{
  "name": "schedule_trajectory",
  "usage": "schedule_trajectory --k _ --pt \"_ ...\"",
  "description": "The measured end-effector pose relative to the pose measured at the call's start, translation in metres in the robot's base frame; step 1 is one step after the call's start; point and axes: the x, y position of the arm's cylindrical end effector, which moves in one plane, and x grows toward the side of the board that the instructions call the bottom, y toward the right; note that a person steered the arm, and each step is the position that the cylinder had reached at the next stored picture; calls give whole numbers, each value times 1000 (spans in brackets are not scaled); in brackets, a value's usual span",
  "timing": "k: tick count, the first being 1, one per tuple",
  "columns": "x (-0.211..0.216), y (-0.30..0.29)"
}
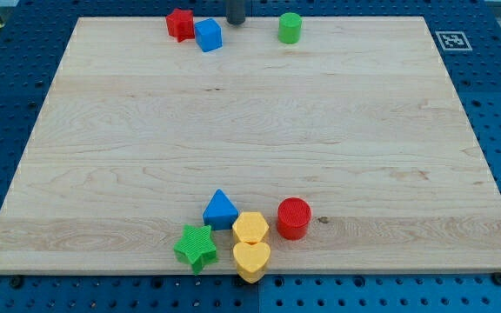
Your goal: Move green circle to the right of the blue cube
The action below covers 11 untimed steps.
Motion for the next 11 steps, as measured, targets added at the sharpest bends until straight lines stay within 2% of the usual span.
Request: schedule_trajectory --k 2,5,7,11 --pt "1 60" --pt "0 106" --pt "31 110" --pt "36 96"
